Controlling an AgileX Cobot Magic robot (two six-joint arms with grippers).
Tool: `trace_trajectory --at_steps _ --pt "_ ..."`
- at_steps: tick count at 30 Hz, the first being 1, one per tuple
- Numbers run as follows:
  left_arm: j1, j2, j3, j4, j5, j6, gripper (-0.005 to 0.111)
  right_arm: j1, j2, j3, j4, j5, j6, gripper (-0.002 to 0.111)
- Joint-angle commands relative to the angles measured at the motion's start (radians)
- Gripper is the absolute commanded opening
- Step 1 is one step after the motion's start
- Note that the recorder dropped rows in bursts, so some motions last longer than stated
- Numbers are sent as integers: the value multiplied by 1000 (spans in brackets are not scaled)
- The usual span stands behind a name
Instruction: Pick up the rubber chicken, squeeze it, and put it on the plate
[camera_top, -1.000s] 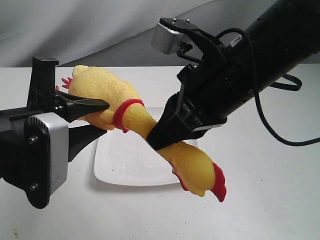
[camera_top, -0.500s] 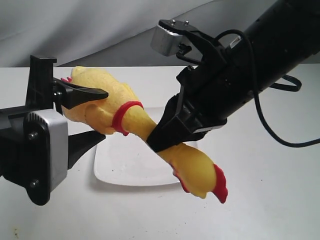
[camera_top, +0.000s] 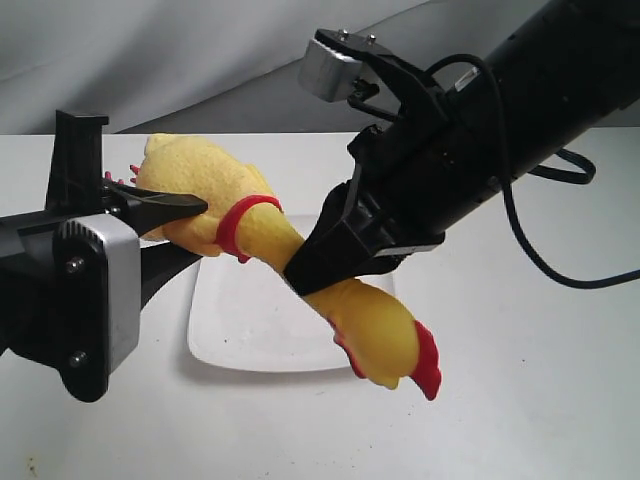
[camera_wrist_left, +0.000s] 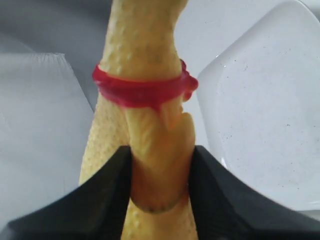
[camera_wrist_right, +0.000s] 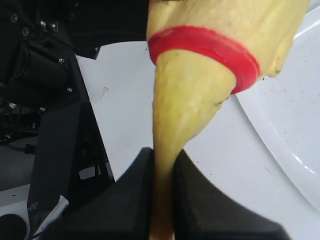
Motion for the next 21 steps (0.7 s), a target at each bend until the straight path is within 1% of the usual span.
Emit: trace_trajectory --at_steps 1,5,8,10,12,14,15,16,17,18,20,21 --pt "7 1 -5 -27 112 -137 0 0 -10 -7 7 105 -27 0" --pt "7 1 -5 -27 112 -138 0 0 -10 -7 -2 118 -38 0" --pt "7 1 -5 -27 146 -138 0 0 -10 -7 -24 118 -32 0" --pt "7 1 -5 -17 128 -138 2 0 -10 -7 -24 118 -32 0" --pt "5 1 -5 -17 112 -138 17 0 -10 -7 -24 118 -32 0" --pt "5 1 -5 -24 112 -143 59 0 -10 -7 -24 118 -32 0" --pt "5 1 -5 -37 121 -145 73 0 -10 -7 -24 118 -29 0" --pt "5 1 -5 -63 152 -145 81 0 -10 -7 -24 118 -27 0" --pt "5 1 -5 -63 167 -145 81 0 -10 -7 -24 118 -27 0" --pt "5 1 -5 -63 170 -143 76 0 -10 -7 -24 118 -23 0" --pt "5 1 -5 -63 112 -141 67 0 -10 -7 -22 118 -23 0" --pt "5 1 -5 -63 78 -141 65 0 -10 -7 -20 118 -23 0"
